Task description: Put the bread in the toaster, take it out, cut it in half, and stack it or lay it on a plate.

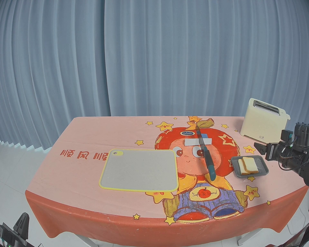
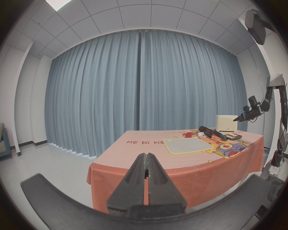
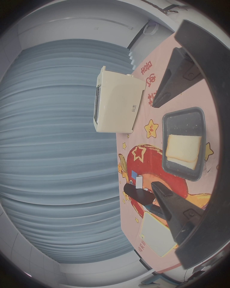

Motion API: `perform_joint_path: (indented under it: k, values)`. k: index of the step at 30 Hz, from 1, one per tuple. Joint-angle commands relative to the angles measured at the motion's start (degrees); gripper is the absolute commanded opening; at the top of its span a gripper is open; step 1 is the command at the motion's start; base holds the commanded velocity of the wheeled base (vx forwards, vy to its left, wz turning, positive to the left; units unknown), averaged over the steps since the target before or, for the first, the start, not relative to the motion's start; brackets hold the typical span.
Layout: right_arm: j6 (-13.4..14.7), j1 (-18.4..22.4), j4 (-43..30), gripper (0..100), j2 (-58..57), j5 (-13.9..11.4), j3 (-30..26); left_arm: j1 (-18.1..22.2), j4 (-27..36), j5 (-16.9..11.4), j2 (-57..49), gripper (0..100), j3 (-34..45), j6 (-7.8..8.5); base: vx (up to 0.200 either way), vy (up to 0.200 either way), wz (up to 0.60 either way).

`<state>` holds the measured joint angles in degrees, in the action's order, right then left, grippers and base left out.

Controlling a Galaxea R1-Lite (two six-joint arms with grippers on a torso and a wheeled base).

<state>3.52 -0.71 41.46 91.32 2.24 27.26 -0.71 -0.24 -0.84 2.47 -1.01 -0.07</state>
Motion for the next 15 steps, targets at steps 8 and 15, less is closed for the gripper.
perform_joint_path:
  k: [8, 15]
  values:
    - [-1.33, 5.45, 4.33, 100, -3.34, -0.22, -1.95, 0.00, -0.02, -0.04, 0.07, 0, 1.01, -0.01, 0.000, 0.000, 0.00]
    - [-1.24, 8.71, 4.24, 100, -5.98, -0.57, -1.86, 0.00, -0.02, -0.04, 0.07, 0, 1.01, -0.01, 0.000, 0.000, 0.00]
